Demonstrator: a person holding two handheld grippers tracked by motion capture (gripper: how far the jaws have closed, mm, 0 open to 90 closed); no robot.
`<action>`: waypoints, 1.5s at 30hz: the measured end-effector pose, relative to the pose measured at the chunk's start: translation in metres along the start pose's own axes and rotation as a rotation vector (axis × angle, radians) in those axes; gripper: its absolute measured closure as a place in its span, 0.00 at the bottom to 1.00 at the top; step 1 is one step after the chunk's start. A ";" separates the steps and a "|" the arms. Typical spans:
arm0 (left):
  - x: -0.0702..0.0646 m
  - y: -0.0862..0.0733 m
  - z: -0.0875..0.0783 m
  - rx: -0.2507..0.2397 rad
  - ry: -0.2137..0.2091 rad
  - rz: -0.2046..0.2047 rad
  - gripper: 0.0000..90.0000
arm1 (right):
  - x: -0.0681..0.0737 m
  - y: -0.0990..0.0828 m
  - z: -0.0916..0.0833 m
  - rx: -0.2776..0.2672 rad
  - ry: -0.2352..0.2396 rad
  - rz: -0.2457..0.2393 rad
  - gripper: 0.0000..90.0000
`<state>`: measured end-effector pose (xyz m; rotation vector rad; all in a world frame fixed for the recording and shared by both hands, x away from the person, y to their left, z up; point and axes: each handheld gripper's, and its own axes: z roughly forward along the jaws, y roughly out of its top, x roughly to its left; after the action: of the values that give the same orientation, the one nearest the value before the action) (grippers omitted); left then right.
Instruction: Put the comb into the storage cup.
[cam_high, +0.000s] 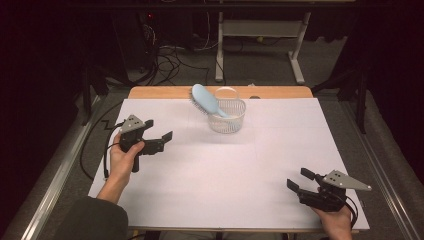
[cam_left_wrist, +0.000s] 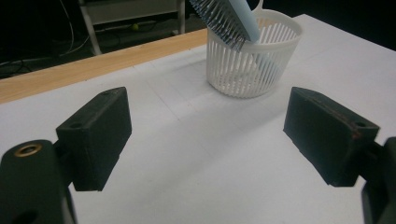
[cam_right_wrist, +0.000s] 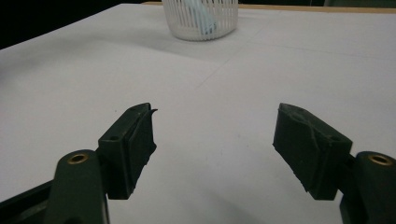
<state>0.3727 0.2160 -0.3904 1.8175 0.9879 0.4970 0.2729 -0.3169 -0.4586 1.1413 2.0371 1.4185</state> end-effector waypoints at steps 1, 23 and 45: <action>0.000 0.000 -0.001 -0.001 0.001 0.000 0.18 | 0.000 0.000 0.000 0.000 0.000 0.000 0.33; 0.003 -0.008 -0.009 -0.012 0.006 -0.021 0.18 | 0.000 0.000 0.000 0.001 0.000 -0.002 0.33; 0.003 -0.017 -0.017 -0.013 0.018 -0.019 0.18 | 0.000 0.000 0.000 0.000 0.000 0.000 0.33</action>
<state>0.3563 0.2313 -0.3981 1.7928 1.0111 0.5081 0.2729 -0.3168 -0.4587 1.1419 2.0371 1.4183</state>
